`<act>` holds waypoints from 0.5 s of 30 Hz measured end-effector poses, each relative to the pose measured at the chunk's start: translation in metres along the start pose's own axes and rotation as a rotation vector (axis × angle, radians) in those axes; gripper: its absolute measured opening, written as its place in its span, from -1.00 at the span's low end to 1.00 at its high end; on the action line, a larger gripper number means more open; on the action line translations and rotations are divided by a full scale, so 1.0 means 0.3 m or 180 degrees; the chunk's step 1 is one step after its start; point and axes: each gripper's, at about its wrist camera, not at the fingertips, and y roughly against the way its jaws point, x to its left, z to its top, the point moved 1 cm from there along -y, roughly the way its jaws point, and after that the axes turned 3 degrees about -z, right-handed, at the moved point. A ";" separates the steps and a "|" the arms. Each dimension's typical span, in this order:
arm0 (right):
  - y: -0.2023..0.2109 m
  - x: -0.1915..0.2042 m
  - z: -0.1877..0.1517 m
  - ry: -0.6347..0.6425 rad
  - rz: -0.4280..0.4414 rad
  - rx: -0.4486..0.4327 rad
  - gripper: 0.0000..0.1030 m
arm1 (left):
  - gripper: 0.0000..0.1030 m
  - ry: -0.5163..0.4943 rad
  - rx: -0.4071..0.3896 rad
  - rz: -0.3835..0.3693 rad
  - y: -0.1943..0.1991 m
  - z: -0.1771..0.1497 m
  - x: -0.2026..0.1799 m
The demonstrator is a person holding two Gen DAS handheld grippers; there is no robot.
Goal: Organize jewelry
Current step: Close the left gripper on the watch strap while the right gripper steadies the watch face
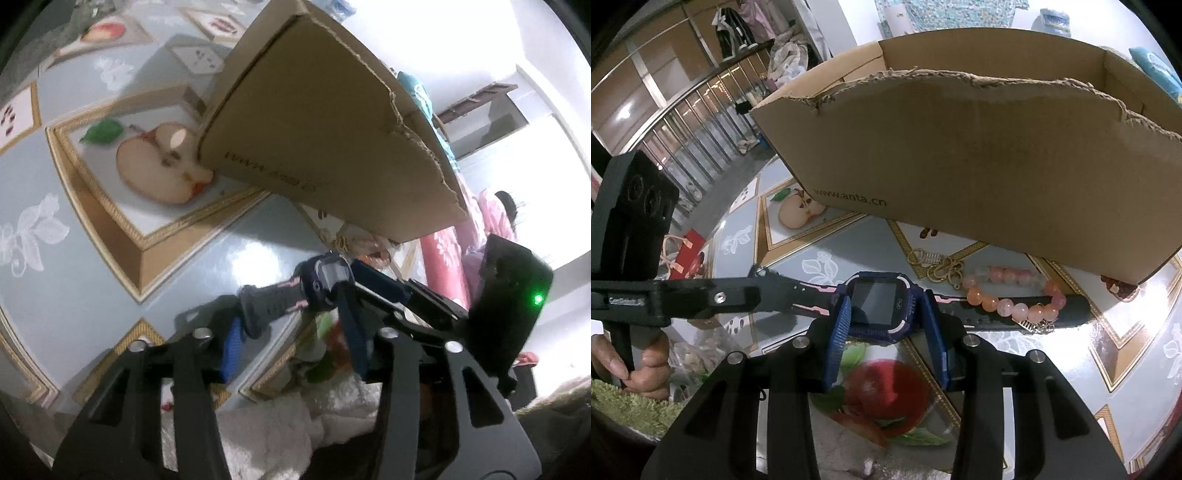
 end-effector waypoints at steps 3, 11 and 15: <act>0.004 -0.003 0.000 -0.0003 0.0003 -0.0006 -0.24 | -0.60 -0.0102 -0.0048 0.0213 -0.014 0.019 -0.014; 0.075 -0.062 -0.029 -0.0172 0.0050 -0.0049 -0.25 | -0.89 -0.0514 0.0111 0.0651 -0.042 0.036 -0.049; 0.112 -0.087 -0.057 -0.0174 0.0062 -0.0070 -0.25 | -0.90 -0.0625 0.0140 0.0697 -0.030 0.041 -0.050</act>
